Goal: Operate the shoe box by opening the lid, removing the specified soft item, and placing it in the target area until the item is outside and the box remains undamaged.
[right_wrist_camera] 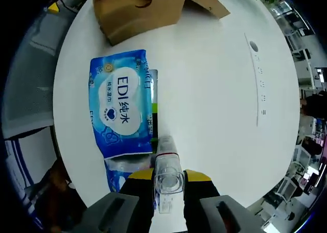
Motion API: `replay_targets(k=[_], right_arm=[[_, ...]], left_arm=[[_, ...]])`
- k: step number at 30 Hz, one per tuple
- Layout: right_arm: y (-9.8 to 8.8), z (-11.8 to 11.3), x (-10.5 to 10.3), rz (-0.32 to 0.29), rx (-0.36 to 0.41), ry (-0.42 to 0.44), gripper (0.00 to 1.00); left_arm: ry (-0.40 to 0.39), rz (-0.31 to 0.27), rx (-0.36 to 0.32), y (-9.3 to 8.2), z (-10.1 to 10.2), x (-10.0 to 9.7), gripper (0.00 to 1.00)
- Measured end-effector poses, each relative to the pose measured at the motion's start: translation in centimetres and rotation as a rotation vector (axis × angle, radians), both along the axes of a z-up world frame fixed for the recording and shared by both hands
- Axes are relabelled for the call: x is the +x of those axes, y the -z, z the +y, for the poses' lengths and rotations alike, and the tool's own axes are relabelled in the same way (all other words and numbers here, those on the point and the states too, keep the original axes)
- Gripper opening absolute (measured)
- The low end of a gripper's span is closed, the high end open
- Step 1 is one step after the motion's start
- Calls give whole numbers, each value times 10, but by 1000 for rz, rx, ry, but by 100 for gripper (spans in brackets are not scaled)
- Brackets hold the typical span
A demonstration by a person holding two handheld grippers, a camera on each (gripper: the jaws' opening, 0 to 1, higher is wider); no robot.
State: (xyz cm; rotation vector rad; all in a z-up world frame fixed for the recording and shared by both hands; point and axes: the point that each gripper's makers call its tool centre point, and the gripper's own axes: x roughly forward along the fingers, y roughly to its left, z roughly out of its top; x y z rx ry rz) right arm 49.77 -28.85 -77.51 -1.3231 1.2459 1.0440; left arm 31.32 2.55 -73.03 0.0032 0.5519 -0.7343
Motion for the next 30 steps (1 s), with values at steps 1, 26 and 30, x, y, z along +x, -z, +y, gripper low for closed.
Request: replay_targets(k=[1,26,30], right_arm=[[0,1,0,2,5,5,17],[4,-1,7,28,9,-6,21],[4,-1,9,20,12,-9,24]], left_arm=[[0,0,-1,0,0,0,38],[2,-8,10,0,1,0,38],[1,-10,10,-1,1,-1,38]])
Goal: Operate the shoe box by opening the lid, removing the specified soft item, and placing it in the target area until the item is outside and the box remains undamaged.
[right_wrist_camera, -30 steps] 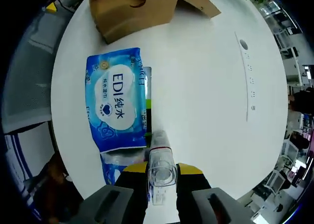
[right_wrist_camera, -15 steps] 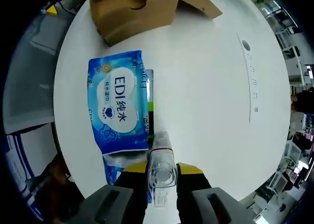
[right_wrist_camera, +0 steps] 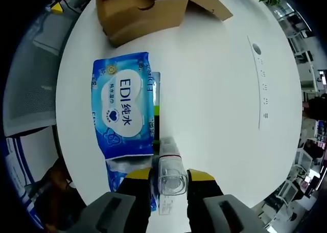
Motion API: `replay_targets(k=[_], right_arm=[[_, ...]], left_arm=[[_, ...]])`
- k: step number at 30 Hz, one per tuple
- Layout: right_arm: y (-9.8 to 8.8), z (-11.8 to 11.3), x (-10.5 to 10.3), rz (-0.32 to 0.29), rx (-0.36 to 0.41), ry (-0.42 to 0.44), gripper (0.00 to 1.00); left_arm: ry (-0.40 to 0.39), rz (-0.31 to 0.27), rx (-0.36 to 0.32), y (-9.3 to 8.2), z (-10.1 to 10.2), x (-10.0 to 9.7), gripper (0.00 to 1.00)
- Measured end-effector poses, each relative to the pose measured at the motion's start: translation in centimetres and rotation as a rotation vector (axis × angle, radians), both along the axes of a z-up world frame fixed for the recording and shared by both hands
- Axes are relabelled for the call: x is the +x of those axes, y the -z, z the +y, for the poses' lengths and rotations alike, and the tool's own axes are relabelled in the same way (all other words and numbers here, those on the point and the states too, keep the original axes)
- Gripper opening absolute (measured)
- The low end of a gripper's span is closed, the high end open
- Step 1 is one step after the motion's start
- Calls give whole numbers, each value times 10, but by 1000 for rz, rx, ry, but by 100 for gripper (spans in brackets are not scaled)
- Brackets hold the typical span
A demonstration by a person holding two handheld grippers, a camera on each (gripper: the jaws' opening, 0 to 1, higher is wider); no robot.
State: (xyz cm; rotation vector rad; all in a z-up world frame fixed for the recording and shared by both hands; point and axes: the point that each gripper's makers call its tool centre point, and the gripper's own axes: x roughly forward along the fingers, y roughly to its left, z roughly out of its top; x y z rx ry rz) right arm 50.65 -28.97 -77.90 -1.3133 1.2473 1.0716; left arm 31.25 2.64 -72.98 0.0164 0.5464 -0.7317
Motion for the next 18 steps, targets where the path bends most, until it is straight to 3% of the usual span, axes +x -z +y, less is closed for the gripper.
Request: replay_targets(k=[18], right_arm=[[-20,-1,1,-97,29,13,32]], left_arm=[[-72,-21,4,-3,15,8,36]])
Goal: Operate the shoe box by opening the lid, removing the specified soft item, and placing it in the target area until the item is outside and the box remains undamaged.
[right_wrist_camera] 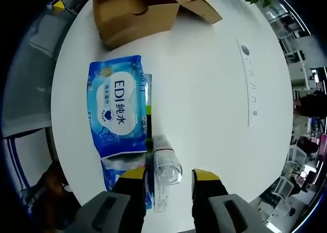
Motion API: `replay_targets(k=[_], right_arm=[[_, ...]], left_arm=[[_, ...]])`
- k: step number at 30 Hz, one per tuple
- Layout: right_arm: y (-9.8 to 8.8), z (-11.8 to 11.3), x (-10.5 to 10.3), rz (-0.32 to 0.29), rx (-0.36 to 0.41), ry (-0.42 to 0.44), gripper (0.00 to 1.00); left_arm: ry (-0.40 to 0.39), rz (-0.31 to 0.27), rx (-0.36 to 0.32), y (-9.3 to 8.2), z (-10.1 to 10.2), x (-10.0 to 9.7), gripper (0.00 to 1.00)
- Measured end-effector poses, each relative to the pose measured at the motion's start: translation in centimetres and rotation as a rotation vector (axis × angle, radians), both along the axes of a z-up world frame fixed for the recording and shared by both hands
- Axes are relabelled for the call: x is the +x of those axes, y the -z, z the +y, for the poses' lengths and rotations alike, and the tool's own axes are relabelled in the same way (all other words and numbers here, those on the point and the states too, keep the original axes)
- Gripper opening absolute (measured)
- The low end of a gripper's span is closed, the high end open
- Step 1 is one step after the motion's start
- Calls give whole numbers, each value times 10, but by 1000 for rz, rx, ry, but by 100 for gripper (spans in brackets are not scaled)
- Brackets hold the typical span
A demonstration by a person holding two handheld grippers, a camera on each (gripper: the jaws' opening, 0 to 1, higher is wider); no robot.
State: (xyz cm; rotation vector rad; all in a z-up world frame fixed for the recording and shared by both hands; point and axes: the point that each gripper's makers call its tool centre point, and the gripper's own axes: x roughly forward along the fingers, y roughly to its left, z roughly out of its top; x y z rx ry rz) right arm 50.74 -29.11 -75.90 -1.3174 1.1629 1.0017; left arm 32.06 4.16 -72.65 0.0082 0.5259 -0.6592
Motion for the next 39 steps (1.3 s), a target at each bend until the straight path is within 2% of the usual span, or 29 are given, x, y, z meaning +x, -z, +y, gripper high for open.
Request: replay_targets(k=[5,13,19,22,24,31,34,39], right_arm=[[-8,-1,2,-43,20,23,32],[-26,-2,-5,-111,59,56,35],[-39,-1,-4,-170,117,110,38],[-45,3,-3,-198,184,176,39],[-49,6,-3,-208,226,232,39],[-59,9,-1,-257,323,350,40],[-68,18,2,-294,419,428,40],[-80,40,-5,-326,563,503,41]], left_arm=[[-72,-14,1,-4,16,9,36],[-244,-35,5,-9,55,24,39],[-351,-44,42,-9,82,28,40],[-391,-35,28,-9,91,29,38],[-445,-23,72,-4,106,29,38],[-513,-7,53,-2,123,29,39],[-533,-1,78,-1,128,27,39],[-560,27,88,5,137,27,41]])
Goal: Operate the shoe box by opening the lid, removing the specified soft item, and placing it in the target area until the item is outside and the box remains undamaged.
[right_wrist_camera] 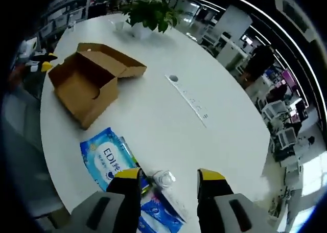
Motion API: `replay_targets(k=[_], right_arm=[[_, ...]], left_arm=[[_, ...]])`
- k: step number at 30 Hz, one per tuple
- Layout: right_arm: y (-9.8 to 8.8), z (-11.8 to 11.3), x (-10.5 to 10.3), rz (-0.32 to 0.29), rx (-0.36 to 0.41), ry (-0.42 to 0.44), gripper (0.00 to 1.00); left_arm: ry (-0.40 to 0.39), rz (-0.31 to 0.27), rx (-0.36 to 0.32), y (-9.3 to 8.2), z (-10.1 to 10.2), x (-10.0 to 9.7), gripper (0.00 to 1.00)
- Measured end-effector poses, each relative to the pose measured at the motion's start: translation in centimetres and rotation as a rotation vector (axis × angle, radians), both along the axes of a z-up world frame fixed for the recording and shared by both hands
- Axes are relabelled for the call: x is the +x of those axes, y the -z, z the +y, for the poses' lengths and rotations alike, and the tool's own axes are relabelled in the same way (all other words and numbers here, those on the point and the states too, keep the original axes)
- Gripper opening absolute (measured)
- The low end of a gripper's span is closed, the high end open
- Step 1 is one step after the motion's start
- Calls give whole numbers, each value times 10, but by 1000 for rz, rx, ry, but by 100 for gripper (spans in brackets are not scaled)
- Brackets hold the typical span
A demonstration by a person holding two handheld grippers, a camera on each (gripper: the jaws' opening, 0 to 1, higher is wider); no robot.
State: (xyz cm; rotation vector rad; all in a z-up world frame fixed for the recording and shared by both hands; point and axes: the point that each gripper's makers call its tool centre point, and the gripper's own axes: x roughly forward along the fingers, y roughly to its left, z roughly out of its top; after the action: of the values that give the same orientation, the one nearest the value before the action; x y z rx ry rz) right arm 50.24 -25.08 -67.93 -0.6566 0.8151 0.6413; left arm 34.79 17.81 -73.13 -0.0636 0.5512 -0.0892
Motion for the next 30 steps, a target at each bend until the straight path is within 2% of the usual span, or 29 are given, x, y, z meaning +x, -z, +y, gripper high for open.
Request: replay_targets(k=[6,7,8,13,17,21,30], right_arm=[[0,29,-15,-19,181,58,44],[2,37,-27,-19,216,61,45],[2,41,-30,-25,236,66,45],[13,63,-60,-40,288,63,46],[19,72,-80,-50,345,86,47],[24,76,-92,-62,414,144,47],[46,75,-122,-49,488,215,48]], left_arm=[[-37,26,9,5,8,-4,42],[-50,34,26,7,11,-5,42],[-54,36,30,6,12,-6,43],[-68,67,2,16,14,-8,43],[-63,75,-1,17,9,-10,42],[-49,83,3,18,4,-12,42],[-32,114,12,23,0,-17,42]])
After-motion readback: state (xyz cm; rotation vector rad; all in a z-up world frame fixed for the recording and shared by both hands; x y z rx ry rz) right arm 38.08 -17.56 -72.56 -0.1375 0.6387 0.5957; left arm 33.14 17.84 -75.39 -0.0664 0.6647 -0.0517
